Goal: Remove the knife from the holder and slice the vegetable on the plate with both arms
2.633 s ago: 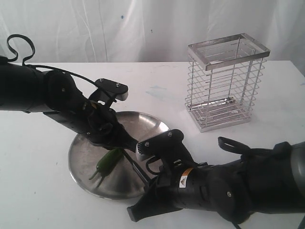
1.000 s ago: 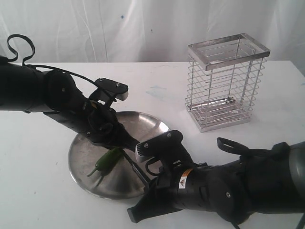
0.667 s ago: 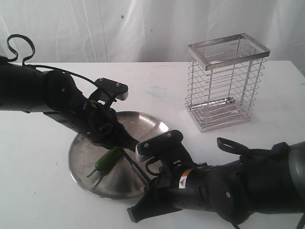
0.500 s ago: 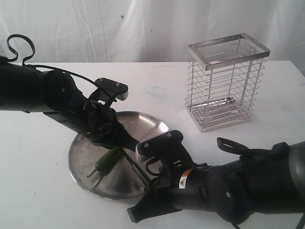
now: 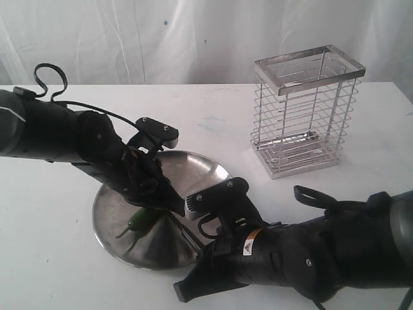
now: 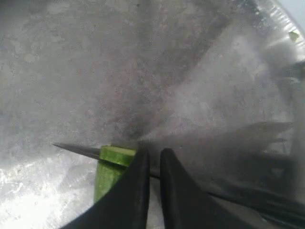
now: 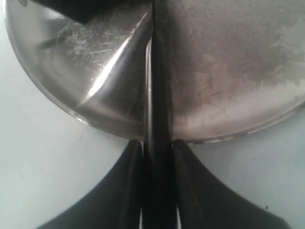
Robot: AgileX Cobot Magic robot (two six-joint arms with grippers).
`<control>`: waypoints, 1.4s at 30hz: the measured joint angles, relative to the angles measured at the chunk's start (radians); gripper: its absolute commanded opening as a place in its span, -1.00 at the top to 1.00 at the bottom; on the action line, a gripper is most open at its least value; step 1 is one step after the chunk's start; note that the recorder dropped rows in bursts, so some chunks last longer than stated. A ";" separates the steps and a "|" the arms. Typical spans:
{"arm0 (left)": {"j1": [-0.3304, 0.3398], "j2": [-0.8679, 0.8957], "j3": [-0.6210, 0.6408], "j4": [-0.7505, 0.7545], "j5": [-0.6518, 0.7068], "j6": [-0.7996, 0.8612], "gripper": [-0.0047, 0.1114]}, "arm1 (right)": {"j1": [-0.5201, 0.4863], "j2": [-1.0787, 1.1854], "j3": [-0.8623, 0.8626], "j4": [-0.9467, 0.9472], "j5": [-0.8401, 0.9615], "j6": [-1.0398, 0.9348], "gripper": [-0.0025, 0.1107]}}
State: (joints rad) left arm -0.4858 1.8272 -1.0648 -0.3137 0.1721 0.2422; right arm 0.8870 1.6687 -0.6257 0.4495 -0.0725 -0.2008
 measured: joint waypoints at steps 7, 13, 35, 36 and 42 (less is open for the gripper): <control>0.000 -0.042 0.000 0.026 -0.010 0.002 0.67 | 0.000 0.000 0.000 0.004 0.013 -0.002 0.96; 0.016 -0.175 0.000 0.044 -0.043 0.002 0.67 | 0.000 0.000 0.000 0.004 0.013 -0.006 0.96; 0.064 0.001 0.000 0.067 -0.031 0.012 0.67 | 0.000 0.000 0.000 0.004 0.015 -0.007 0.96; 0.064 0.014 0.000 0.067 -0.032 0.012 0.67 | 0.000 0.000 0.000 0.004 0.015 -0.007 0.96; 0.075 0.077 -0.009 0.098 -0.094 0.014 0.67 | 0.000 0.000 0.000 0.011 0.028 -0.007 0.96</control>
State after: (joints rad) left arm -0.4111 1.9038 -1.0740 -0.2160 0.0783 0.2559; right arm 0.8870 1.6687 -0.6257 0.4607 -0.0442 -0.2079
